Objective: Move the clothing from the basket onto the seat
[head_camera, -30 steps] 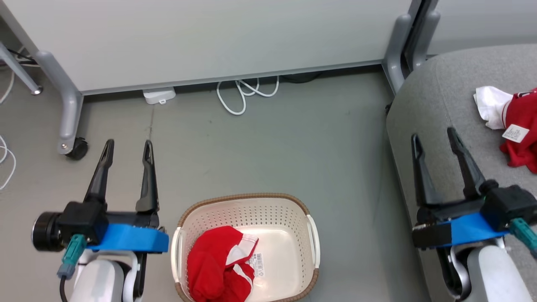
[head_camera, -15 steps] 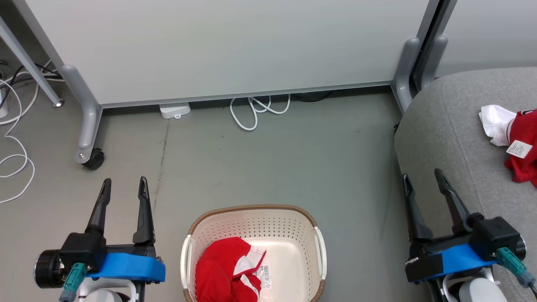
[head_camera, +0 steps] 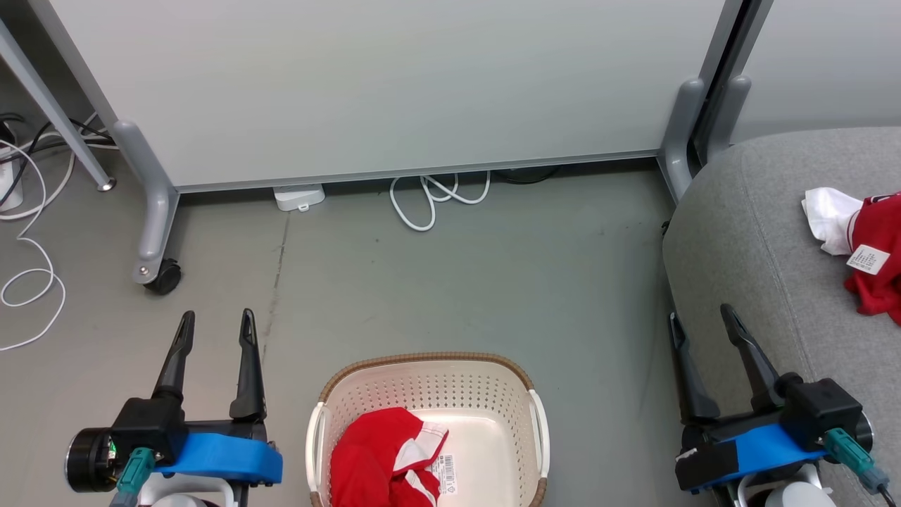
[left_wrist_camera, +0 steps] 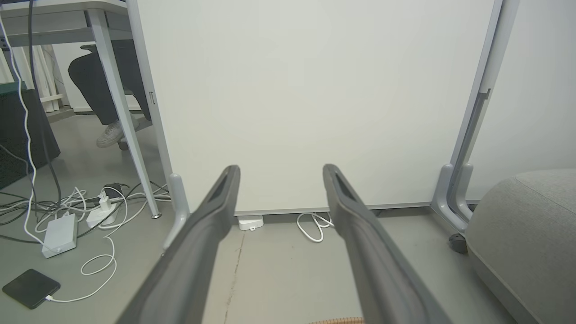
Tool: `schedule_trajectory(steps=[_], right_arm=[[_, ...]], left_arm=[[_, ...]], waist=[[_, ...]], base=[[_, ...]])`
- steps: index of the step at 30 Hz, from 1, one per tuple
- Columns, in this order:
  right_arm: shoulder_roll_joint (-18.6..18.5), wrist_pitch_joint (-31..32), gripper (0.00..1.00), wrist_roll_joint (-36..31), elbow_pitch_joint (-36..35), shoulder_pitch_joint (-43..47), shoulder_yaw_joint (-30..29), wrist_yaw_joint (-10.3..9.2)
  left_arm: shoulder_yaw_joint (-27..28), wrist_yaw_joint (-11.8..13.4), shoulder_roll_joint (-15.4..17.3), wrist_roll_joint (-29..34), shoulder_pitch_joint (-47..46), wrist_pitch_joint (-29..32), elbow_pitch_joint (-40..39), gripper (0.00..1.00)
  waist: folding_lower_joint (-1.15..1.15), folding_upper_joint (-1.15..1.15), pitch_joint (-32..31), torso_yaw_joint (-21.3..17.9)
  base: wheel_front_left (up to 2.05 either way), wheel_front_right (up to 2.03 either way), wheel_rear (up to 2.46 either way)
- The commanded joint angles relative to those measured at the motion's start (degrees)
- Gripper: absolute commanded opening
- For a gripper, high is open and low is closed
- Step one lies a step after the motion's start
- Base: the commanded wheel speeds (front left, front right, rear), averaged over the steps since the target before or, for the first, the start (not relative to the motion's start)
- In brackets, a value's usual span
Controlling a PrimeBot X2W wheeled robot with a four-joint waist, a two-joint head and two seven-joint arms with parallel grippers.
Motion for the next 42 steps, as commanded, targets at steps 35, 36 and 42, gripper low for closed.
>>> schedule_trajectory(steps=[35,36,42], right_arm=[[0.1,-0.2,1.00,-1.6,-5.2,-13.6,1.4,0.01],[0.1,-0.2,1.00,-1.7,-5.4,-14.3,1.3,0.01],[0.1,-0.2,1.00,-2.2,-7.3,-17.7,1.1,0.01]], left_arm=[[-35.9,-0.4,13.6,-6.9,-32.3,-0.2,29.2,1.00],[-37.4,-0.4,13.8,-7.2,-33.3,-0.2,30.6,1.00],[-46.6,-0.4,14.6,-8.6,-39.7,-0.2,37.9,1.00]], waist=[[0.00,0.00,22.7,-8.6],[0.00,0.00,23.7,-8.9],[0.00,0.00,30.5,-10.2]], base=[[0.00,0.00,0.00],[0.00,0.00,0.00],[0.00,0.00,0.00]])
